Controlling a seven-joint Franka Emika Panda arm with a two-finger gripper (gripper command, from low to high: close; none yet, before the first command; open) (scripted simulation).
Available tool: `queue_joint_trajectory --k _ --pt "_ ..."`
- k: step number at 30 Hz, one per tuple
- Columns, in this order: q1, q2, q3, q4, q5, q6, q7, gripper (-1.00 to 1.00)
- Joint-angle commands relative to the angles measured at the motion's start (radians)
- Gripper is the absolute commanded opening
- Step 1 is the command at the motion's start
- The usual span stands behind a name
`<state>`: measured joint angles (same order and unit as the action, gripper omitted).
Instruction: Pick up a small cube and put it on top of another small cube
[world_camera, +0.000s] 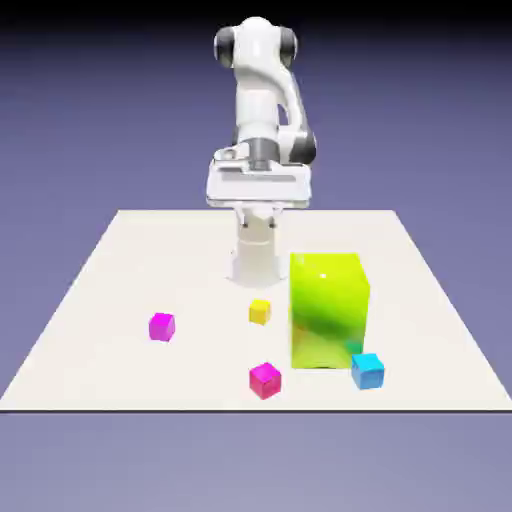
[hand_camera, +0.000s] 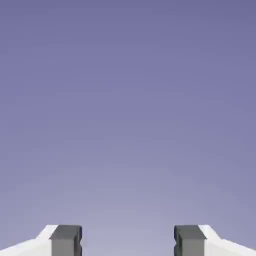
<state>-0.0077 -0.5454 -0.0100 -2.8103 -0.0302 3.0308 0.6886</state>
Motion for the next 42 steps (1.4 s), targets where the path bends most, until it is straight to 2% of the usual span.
queue_joint_trajectory --k 1,28,30,39,40,42 --pt "-0.016 0.020 -0.008 0.000 -0.025 -0.005 -0.044 0.00" --pt "-0.457 0.571 -0.232 -0.007 -0.700 -0.143 -1.218 0.00" --pt "-0.466 0.582 -0.236 -0.008 -0.713 -0.146 -1.241 0.00" --pt "-0.292 0.900 -0.462 0.102 -0.956 0.085 -0.993 0.00" --pt "-0.292 0.901 -0.462 0.102 -0.956 0.085 -0.993 -1.00" --pt "-0.312 0.864 -0.436 0.090 -0.929 0.059 -1.022 -1.00"
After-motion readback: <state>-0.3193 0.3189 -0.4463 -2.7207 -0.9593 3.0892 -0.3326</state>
